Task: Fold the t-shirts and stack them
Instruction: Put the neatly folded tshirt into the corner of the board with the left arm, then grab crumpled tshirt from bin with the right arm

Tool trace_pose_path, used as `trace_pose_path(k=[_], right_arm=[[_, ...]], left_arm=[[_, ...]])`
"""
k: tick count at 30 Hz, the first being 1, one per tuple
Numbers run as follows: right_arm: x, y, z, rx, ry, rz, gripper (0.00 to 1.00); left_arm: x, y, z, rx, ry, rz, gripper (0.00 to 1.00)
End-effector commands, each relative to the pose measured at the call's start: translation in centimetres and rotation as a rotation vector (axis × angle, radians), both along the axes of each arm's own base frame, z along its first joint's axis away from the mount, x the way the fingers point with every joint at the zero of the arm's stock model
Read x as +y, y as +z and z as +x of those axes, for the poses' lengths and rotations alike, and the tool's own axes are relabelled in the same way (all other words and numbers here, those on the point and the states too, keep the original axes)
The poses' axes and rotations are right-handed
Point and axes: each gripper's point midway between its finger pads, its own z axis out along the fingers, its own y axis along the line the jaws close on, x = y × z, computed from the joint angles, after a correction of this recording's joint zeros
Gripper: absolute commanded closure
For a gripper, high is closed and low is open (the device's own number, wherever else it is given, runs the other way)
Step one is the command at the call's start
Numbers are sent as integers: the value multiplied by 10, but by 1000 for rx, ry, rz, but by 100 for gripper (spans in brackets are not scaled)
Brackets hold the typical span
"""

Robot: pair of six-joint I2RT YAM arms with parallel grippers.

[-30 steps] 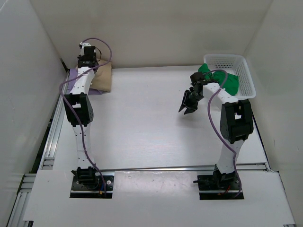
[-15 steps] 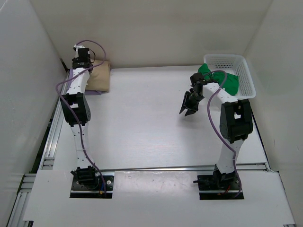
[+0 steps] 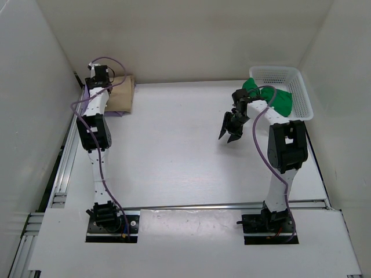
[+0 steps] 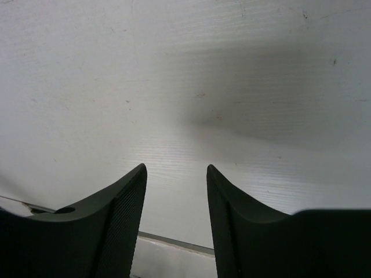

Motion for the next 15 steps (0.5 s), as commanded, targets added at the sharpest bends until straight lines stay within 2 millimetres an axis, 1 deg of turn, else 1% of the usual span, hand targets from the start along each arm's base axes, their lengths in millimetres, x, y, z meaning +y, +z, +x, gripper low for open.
trace_pose_path(k=[1, 2, 3, 4, 5, 6, 7, 8, 9, 10, 11, 12, 13, 14, 15], right_arm=[[0, 13, 9, -32, 22, 4, 47], [0, 20, 15, -52, 20, 0, 46], [1, 25, 16, -59, 28, 0, 44], [-2, 33, 21, -86, 32, -14, 43], [-3, 41, 26, -107, 29, -22, 42], [-3, 60, 43, -177, 29, -35, 40], [-11, 68, 50, -188, 21, -51, 40], [-15, 83, 60, -228, 6, -57, 38], [-27, 87, 74, -251, -17, -78, 36], [-34, 117, 96, -340, -48, -82, 34], [-49, 127, 110, -381, -100, -113, 33], [-72, 133, 124, -400, -165, -126, 30], [-82, 154, 145, -476, -235, -100, 29], [-95, 157, 156, -497, -288, -91, 29], [-120, 158, 167, -512, -362, -72, 28]], left_arm=[[24, 32, 4, -94, 90, 67, 44], [27, 44, 6, -124, 110, 83, 38], [36, 36, 2, -108, 136, 95, 29], [40, 44, 0, -119, 163, 115, 22], [49, 46, -3, -128, 185, 123, 15], [56, 54, -6, -140, 197, 125, 12], [57, 60, -8, -145, 205, 131, 10], [56, 85, -13, -177, 206, 133, 8], [52, 83, -19, -155, 190, 121, 5], [47, 91, -20, -164, 159, 100, 5], [42, 129, -27, -219, 139, 90, 3], [36, 123, -34, -192, 111, 68, 0], [18, 130, -31, -205, 27, 18, 0], [9, 164, -41, -257, -12, 0, 0], [-5, 152, -47, -223, -61, -34, 0]])
